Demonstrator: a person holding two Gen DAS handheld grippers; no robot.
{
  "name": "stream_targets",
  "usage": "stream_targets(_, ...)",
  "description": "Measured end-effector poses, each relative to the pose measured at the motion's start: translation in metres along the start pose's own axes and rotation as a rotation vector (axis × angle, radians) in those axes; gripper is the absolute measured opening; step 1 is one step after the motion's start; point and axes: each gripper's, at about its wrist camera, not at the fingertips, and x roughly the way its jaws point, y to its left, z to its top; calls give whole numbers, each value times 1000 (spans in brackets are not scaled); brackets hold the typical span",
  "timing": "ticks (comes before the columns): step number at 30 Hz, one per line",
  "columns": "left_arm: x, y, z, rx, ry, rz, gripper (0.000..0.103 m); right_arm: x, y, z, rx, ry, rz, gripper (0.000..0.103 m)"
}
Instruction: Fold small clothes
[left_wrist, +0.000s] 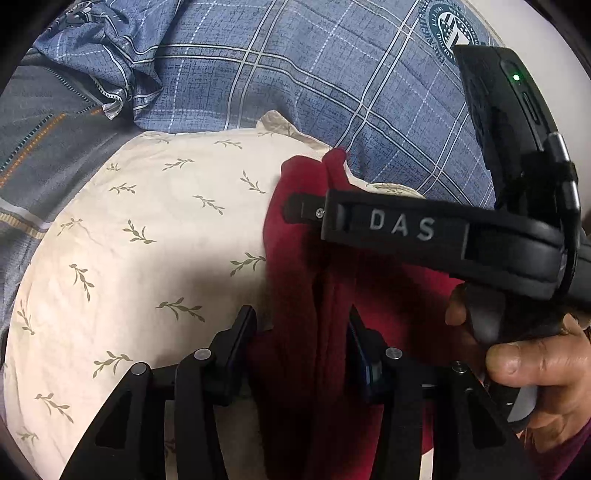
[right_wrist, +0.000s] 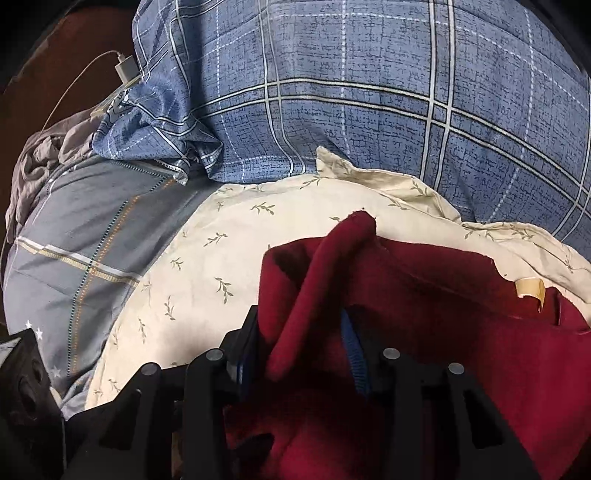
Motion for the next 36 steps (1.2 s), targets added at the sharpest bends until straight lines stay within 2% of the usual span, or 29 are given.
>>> stream_targets(11, 1, -3, -1, 28, -8, 30, 52, 0, -6, -2, 14, 1, 10, 40)
stream_targets(14, 2, 0, 0, 13, 3, 20, 57, -1, -3, -2, 8, -3, 1, 40)
stream_targets(16, 2, 1, -1, 7, 8, 10, 61, -2, -1, -3, -3, -10, 2, 37)
stream_targets(18, 1, 0, -3, 27, 19, 7, 66, -5, -1, -3, -1, -23, 25, 23)
stream_targets(19, 0, -2, -4, 47, 26, 13, 69, -8, -4, -3, 9, -29, 47, 19)
stream_targets(22, -5, -7, -10, 90, 42, 28, 73, -16, -13, -4, 50, -46, 99, 15)
stream_targets(24, -8, -6, -11, 76, 45, 27, 73, -22, -21, -7, 79, -59, 133, 14)
stream_targets(26, -11, -5, -11, 42, 43, 14, 62, -30, -32, -10, 106, -77, 169, 13)
stream_targets(27, -11, -6, -11, 15, 55, -14, 35, -33, -35, -11, 116, -83, 178, 13)
stream_targets(28, -11, -10, -11, 3, 70, -45, 23, -38, -40, -12, 131, -89, 195, 12)
stream_targets(30, -19, -28, -11, 40, 40, -41, 20, -51, -54, -16, 150, -113, 218, 12)
stream_targets(32, -29, -59, -14, 139, -2, -11, 20, -67, -67, -20, 162, -138, 229, 12)
stream_targets(36, -36, -119, -15, 218, -13, -73, 20, -114, -107, -30, 191, -203, 235, 12)
